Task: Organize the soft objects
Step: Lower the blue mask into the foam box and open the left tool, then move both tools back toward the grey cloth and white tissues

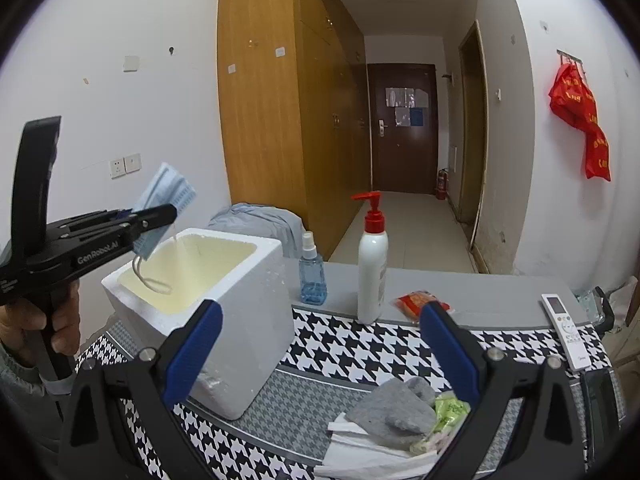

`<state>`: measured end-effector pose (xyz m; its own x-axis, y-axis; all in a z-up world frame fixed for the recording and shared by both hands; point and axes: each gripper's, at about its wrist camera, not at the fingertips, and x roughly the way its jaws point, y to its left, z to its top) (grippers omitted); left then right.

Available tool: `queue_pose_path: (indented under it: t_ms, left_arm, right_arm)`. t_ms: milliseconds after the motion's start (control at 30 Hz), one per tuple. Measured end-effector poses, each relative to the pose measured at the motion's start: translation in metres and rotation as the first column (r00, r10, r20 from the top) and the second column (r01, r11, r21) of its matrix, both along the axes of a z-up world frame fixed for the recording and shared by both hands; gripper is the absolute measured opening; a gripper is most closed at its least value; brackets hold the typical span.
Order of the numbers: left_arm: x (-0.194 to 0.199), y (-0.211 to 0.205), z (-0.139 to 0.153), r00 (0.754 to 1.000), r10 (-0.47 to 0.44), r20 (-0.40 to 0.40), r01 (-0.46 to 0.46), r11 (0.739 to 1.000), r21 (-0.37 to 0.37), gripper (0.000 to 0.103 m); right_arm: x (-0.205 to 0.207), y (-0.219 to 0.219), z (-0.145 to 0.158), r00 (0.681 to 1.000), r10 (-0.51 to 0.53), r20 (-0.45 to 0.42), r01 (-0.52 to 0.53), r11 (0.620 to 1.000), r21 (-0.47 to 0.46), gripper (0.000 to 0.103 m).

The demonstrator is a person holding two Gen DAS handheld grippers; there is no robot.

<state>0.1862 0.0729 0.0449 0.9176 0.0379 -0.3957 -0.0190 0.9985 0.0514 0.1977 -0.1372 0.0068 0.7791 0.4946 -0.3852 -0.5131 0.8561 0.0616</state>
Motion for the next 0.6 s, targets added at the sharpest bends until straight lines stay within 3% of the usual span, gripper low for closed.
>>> queue_pose_path:
  t_ms: [33,167,233,333,600]
  left_arm:
    - [0.001,0.000,-0.001,1.000,0.003,-0.001,-0.003,1.000,0.001,0.043]
    - [0.000,-0.001,-0.003,0.999,0.038,0.014,-0.039,0.999,0.020,0.062]
    - [0.000,-0.001,-0.004,0.999,0.031,0.010,-0.031,0.999,0.011,0.082]
    - [-0.005,0.000,-0.002,0.999,0.030,0.031,-0.030,0.999,-0.015,0.096]
    - [-0.020,-0.004,0.004,0.999,0.013,0.053,-0.012,0.999,-0.034,0.102]
  right_arm:
    - [0.000,-0.001,0.000,1.000,-0.003,-0.001,0.003,1.000,0.000,0.101]
    - [0.000,-0.005,-0.001,1.000,-0.006,-0.002,0.006,1.000,0.003,0.101]
    - [0.001,-0.007,-0.001,1.000,-0.009,-0.004,0.009,1.000,0.008,0.101]
    - [0.000,-0.008,-0.002,1.000,-0.012,-0.002,0.012,1.000,0.008,0.101]
    - [-0.006,-0.010,-0.001,1.000,-0.015,0.016,0.016,1.000,-0.002,0.101]
